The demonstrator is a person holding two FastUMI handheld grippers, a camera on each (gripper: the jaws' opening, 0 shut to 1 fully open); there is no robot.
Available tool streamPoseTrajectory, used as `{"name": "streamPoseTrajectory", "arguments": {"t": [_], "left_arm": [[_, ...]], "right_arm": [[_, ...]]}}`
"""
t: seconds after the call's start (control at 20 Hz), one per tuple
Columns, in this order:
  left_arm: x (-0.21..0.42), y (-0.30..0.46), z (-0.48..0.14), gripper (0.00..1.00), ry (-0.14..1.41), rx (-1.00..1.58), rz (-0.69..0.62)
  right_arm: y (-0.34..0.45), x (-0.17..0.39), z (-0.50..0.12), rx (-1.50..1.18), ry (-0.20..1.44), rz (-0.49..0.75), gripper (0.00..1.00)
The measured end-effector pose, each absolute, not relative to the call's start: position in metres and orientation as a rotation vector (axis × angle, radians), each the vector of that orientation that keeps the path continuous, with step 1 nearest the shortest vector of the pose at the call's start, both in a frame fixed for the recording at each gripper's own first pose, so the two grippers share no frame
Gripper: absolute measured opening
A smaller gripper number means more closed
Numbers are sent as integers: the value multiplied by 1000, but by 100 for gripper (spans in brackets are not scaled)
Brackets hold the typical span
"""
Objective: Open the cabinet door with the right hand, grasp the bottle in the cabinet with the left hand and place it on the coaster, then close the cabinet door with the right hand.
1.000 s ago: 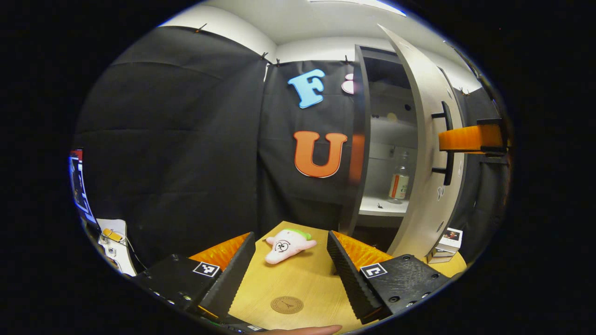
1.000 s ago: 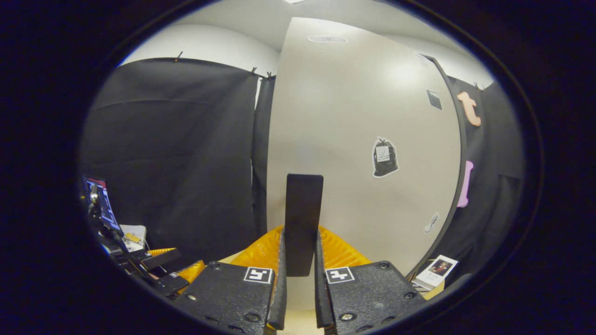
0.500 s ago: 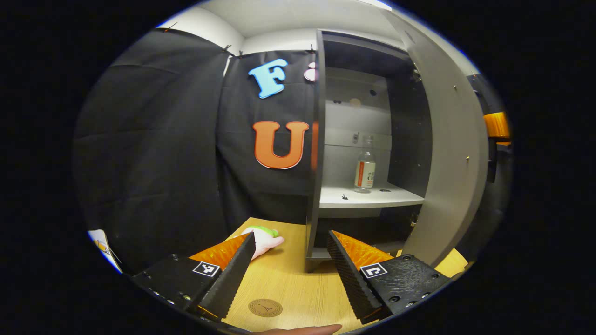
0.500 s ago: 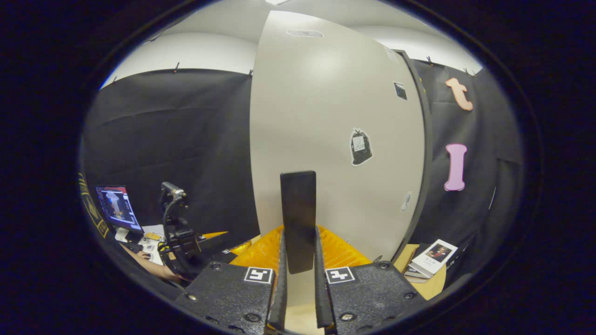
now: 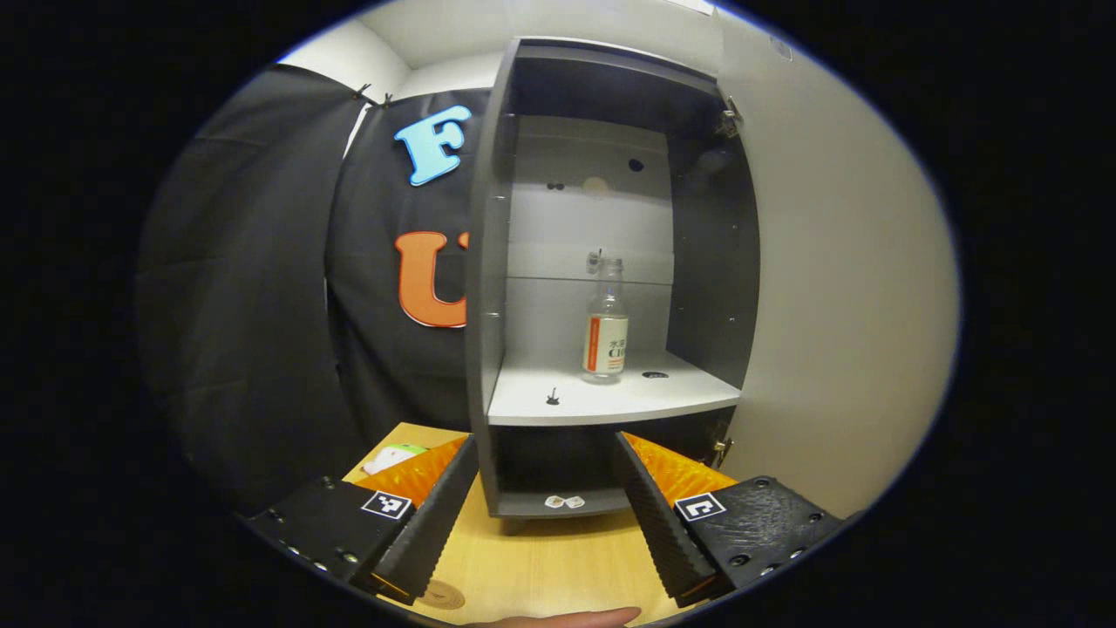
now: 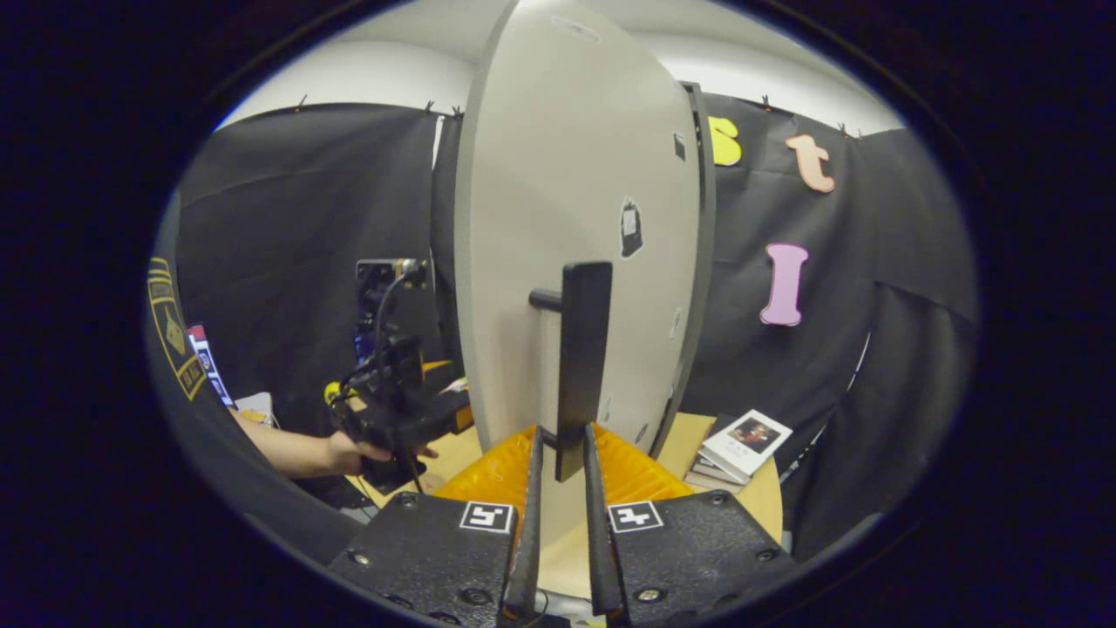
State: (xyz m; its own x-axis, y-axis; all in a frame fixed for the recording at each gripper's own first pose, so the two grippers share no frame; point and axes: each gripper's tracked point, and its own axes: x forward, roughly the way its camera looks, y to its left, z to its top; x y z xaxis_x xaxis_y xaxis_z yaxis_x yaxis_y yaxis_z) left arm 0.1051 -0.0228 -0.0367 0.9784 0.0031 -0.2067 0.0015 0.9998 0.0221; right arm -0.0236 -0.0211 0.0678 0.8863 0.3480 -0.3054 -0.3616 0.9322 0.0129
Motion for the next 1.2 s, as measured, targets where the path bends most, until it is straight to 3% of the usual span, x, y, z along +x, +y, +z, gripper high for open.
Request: {"name": "streamPoseTrajectory", "arguments": {"t": [0.3, 0.75, 0.9, 1.2], "left_arm": [[156, -47, -22, 94, 173, 58, -23], [248, -63, -13, 94, 130, 109, 42], [276, -70, -9, 94, 135, 101, 58], [329, -82, 9, 94, 100, 117, 68]], "right_arm": [[-50, -27, 62, 20, 333, 259, 33], [-97, -35, 47, 46, 392, 107, 28], [-105, -36, 31, 57, 449, 83, 35], [-142, -46, 24, 144, 454, -27, 37]]}}
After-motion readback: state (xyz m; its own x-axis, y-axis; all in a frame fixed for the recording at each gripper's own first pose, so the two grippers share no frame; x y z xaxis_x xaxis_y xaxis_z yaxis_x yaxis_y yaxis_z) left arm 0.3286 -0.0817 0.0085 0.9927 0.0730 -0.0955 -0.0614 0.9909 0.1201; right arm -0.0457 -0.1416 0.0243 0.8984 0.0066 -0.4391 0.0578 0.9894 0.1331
